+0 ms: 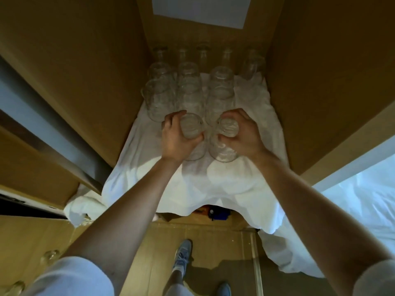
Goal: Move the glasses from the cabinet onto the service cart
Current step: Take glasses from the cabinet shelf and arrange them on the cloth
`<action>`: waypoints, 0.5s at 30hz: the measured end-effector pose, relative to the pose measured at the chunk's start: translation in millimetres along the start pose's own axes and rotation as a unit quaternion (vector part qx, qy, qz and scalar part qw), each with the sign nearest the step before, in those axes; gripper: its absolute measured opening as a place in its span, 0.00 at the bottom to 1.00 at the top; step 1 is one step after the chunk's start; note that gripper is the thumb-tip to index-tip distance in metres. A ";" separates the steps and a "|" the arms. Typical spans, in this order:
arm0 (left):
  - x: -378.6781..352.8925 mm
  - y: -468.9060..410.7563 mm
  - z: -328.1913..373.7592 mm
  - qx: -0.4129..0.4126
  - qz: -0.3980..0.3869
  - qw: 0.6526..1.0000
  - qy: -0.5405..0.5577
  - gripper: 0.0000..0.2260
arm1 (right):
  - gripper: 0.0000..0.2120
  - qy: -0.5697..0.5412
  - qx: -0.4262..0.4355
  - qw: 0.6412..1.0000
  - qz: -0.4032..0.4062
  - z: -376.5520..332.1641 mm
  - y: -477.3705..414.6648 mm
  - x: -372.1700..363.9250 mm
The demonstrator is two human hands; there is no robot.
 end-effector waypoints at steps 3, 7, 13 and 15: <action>-8.8 -3.0 -9.3 -0.007 -0.083 0.995 0.048 0.41 | 0.20 -0.018 -0.030 0.993 -0.110 5.5 -3.2 -0.1; -3.5 6.6 -5.8 0.021 -0.077 0.992 0.101 0.47 | 0.20 0.002 -0.032 0.998 -0.060 0.5 9.5 1.5; -20.5 35.2 -19.6 0.096 -0.099 0.983 0.120 0.53 | 0.49 0.019 -0.131 0.986 0.101 0.4 43.1 -10.9; -21.8 38.0 -22.2 0.077 -0.115 0.984 0.111 0.53 | 0.52 -0.001 -0.161 0.978 0.129 3.7 45.7 -8.3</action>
Point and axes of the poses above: each hand's wrist, its own y-axis away from the middle knuckle, its own x-axis out of the back of the hand, z = x × y, the point moved 7 cm from there along -y, towards the middle knuckle, and after that the axes turned 10 degrees about -y, right-handed, at the moved point
